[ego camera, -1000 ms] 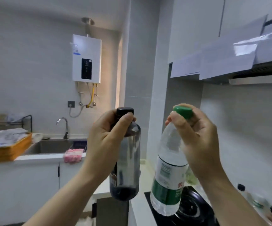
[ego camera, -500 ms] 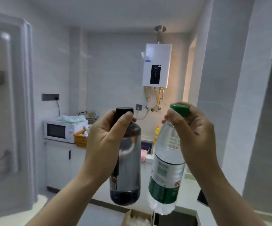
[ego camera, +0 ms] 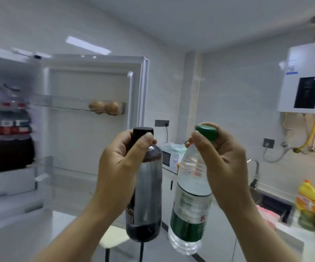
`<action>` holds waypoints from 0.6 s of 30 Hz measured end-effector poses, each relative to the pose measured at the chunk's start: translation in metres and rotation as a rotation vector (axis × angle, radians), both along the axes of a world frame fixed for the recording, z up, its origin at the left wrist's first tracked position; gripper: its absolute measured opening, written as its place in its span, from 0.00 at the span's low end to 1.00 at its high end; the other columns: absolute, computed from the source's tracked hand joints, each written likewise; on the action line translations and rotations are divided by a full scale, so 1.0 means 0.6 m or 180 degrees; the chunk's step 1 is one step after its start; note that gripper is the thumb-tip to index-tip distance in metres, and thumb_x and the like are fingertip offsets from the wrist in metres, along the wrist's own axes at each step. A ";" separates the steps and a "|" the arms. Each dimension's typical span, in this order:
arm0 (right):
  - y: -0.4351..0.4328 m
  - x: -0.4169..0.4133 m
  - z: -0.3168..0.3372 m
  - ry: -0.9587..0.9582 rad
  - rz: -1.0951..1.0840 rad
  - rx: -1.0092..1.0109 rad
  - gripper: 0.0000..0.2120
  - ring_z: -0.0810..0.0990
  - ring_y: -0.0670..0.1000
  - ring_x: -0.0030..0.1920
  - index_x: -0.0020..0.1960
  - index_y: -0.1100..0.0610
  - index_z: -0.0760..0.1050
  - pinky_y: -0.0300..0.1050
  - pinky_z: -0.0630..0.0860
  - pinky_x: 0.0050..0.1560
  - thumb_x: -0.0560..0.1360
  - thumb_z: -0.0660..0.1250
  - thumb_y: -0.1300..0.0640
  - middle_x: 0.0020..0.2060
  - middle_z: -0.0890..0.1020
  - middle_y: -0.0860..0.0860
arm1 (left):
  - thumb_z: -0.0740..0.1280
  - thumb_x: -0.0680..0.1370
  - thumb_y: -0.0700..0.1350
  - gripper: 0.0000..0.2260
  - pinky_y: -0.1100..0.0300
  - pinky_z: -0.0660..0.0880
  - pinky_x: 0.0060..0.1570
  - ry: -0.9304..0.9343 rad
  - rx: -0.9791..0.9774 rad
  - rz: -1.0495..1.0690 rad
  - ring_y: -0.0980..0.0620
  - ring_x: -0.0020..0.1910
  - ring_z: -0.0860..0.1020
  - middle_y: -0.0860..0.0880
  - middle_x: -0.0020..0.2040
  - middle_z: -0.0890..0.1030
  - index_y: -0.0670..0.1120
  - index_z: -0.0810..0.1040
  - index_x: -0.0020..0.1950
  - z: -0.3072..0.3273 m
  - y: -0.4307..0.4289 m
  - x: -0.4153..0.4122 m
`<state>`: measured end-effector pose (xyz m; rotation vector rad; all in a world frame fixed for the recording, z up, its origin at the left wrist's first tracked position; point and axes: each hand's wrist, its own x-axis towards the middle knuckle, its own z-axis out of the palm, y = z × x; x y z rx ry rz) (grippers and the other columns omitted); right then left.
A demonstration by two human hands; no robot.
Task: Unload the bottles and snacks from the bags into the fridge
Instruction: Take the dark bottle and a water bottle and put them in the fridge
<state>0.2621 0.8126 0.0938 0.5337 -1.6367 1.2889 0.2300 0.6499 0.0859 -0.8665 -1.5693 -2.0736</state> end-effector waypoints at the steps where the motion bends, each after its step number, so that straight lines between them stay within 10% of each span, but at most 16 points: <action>1: -0.007 -0.013 0.001 0.0004 0.0152 -0.0006 0.04 0.82 0.52 0.42 0.48 0.51 0.78 0.42 0.78 0.45 0.74 0.67 0.52 0.39 0.83 0.52 | 0.65 0.71 0.53 0.12 0.62 0.77 0.35 0.0000 -0.0012 0.0155 0.53 0.35 0.81 0.48 0.36 0.82 0.46 0.79 0.45 0.000 -0.009 0.000; 7: -0.080 -0.078 -0.010 -0.0042 0.1077 0.0057 0.06 0.80 0.54 0.42 0.48 0.57 0.77 0.44 0.77 0.45 0.76 0.66 0.54 0.39 0.81 0.53 | 0.67 0.73 0.55 0.13 0.51 0.78 0.41 -0.0060 -0.0157 0.1184 0.49 0.38 0.81 0.46 0.39 0.83 0.46 0.81 0.46 -0.013 -0.085 0.014; 18: -0.284 -0.096 -0.035 -0.0176 0.2054 0.0007 0.04 0.81 0.53 0.42 0.48 0.56 0.78 0.41 0.77 0.45 0.76 0.67 0.55 0.39 0.82 0.53 | 0.65 0.72 0.53 0.15 0.68 0.77 0.42 -0.0033 -0.0169 0.2319 0.50 0.43 0.82 0.47 0.42 0.84 0.43 0.81 0.47 -0.030 -0.259 0.079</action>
